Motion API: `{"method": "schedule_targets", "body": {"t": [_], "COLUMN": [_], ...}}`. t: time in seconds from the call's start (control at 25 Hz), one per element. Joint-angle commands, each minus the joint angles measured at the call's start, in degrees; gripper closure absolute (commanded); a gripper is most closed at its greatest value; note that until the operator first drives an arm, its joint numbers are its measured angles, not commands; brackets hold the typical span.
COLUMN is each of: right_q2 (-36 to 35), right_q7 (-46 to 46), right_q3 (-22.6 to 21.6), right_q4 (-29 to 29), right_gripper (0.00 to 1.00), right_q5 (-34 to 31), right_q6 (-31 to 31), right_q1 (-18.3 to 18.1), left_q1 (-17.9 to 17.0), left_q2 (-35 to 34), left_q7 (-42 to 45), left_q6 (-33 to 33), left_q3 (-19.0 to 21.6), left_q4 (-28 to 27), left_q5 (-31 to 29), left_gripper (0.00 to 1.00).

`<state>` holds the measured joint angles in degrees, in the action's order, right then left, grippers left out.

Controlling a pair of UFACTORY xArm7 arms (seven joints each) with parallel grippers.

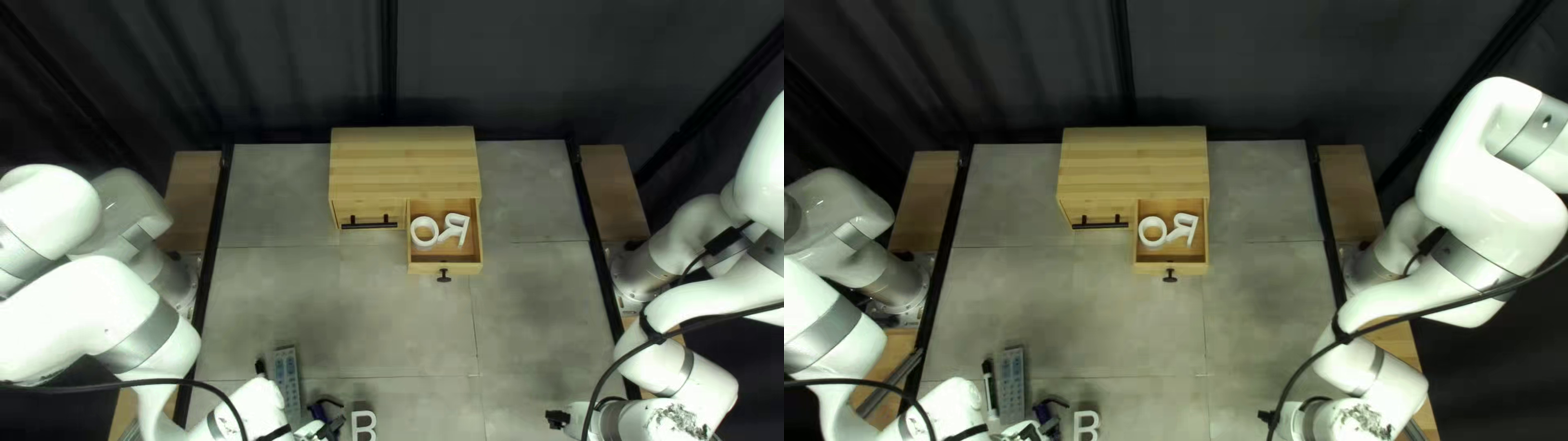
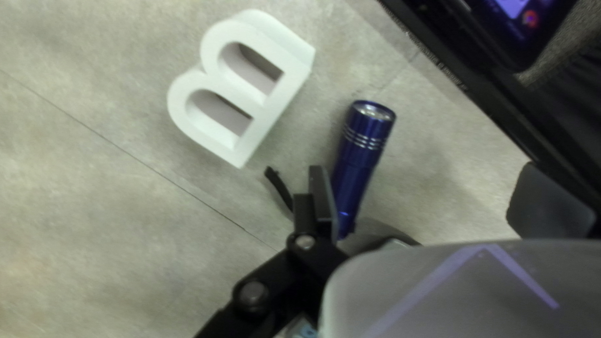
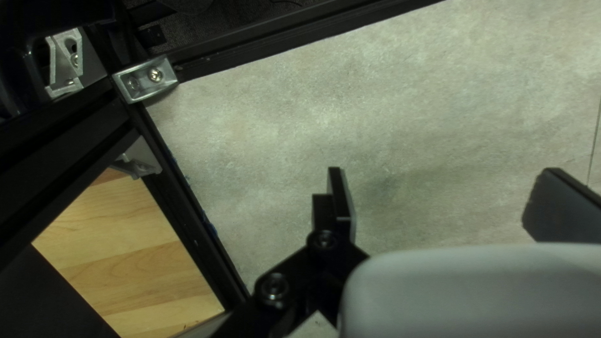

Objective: Open drawers and place objects into drawer and close

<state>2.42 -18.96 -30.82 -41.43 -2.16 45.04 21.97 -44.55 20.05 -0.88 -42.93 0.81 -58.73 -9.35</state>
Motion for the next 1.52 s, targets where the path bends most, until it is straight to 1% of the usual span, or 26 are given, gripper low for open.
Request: {"method": "schedule_targets", "body": {"t": [0.04,0.32,0.36,0.4,0.44,0.48,0.52,0.56,0.88,0.96,1.08,1.16,1.24,1.28,1.32,1.36,1.4,1.52], "right_q2": [0.00,0.00,0.00,0.00,0.00,0.00,0.00,0.00,0.00,0.00,0.00,0.00,0.00,0.00,0.00,0.00,0.00,0.00], "right_q7": [0.00,0.00,0.00,0.00,0.00,0.00,0.00,0.00,0.00,0.00,0.00,0.00,0.00,0.00,0.00,0.00,0.00,0.00], "right_q3": [0.00,0.00,0.00,0.00,0.00,0.00,0.00,0.00,0.00,0.00,0.00,0.00,0.00,0.00,0.00,0.00,0.00,0.00], "right_q4": [0.00,0.00,0.00,0.00,0.00,0.00,0.00,0.00,0.00,0.00,0.00,0.00,0.00,0.00,0.00,0.00,0.00,0.00], "right_gripper": [0.00,0.00,0.00,0.00,0.00,0.00,0.00,0.00,0.00,0.00,0.00,0.00,0.00,0.00,0.00,0.00,0.00,0.00], "right_q5": [0.00,0.00,0.00,0.00,0.00,0.00,0.00,0.00,0.00,0.00,0.00,0.00,0.00,0.00,0.00,0.00,0.00,0.00], "right_q6": [0.00,0.00,0.00,0.00,0.00,0.00,0.00,0.00,0.00,0.00,0.00,0.00,0.00,0.00,0.00,0.00,0.00,0.00], "right_q1": [0.00,0.00,0.00,0.00,0.00,0.00,0.00,0.00,0.00,0.00,0.00,0.00,0.00,0.00,0.00,0.00,0.00,0.00], "left_q1": [0.39,1.10,1.19,1.31,1.37,1.42,1.48,1.51,2.29,2.23,1.80,1.48,1.30,1.25,1.27,1.34,1.64,2.46], "left_q2": [0.07,0.04,0.08,0.06,-0.04,-0.12,-0.23,-0.29,-0.50,-1.14,-3.90,-7.14,-11.31,-12.01,-13.94,-14.94,-15.93,-16.66], "left_q7": [-0.36,-0.91,-0.99,-1.10,-1.16,-1.21,-1.30,-1.36,-2.40,-2.34,-1.85,-1.72,-2.45,-2.72,-4.45,-6.10,-10.51,-21.99], "left_q6": [1.29,3.08,3.32,3.64,3.71,3.75,3.77,3.78,4.99,4.41,1.66,-2.26,-7.85,-9.00,-12.66,-14.97,-18.87,-25.62], "left_q3": [-0.30,-0.76,-0.75,-0.73,-0.70,-0.68,-0.68,-0.67,-0.61,-0.64,-0.56,-0.49,-0.46,-0.44,-0.41,-0.47,-0.69,-1.49], "left_q4": [1.38,2.96,3.10,3.32,3.45,3.53,3.69,3.77,4.97,5.06,4.86,4.21,2.99,2.69,1.54,0.73,-1.08,-4.44], "left_q5": [-0.27,-0.45,-0.37,-0.22,-0.11,-0.05,0.01,0.05,0.69,0.61,0.28,-0.30,-1.38,-1.73,-2.46,-2.78,-3.00,-3.55], "left_gripper": [0.00,0.00,0.10,0.17,0.17,0.61,0.76,0.99,1.00,1.00,1.00,1.00,1.00,1.00,1.00,1.00,1.00,1.00]}}
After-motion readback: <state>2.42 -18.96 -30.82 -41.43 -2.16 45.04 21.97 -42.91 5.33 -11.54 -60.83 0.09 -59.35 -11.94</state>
